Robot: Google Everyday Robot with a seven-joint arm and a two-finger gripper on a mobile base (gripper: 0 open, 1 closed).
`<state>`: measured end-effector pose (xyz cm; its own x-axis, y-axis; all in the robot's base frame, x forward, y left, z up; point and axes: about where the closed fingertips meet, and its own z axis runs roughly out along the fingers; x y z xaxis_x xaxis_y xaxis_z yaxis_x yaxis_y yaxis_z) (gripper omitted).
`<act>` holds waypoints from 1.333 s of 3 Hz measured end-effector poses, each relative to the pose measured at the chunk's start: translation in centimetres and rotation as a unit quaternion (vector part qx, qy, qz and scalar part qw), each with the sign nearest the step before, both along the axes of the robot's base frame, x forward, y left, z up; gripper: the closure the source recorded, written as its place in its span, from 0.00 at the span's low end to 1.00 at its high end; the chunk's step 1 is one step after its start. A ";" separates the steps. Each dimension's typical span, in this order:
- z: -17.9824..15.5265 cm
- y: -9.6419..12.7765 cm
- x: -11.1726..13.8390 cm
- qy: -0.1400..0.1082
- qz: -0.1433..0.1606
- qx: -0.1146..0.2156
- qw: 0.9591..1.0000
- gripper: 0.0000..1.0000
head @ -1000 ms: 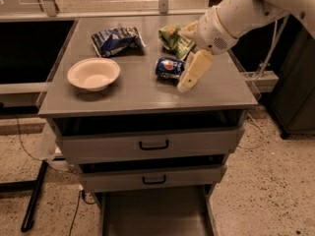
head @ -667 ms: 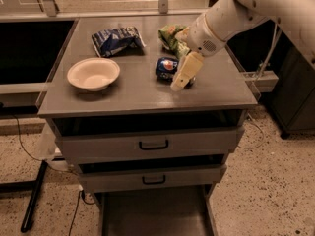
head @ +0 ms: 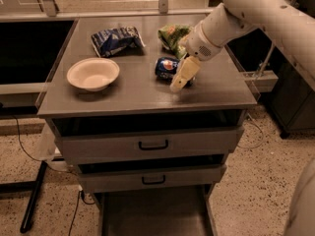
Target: Place pepsi can into bottom drawer
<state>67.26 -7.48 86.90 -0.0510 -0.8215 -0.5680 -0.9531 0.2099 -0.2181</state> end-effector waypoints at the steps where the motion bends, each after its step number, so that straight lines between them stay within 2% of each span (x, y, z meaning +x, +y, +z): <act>1: -1.4 -0.3 0.4 0.011 -0.010 -0.004 1.000 0.00; 2: -1.4 -0.3 0.4 0.011 -0.010 -0.004 1.000 0.18; 4: -1.4 -0.3 0.4 0.011 -0.010 -0.004 1.000 0.65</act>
Offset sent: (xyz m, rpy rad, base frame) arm 0.0037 -0.0027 -0.0125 -0.0075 0.0196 -0.0188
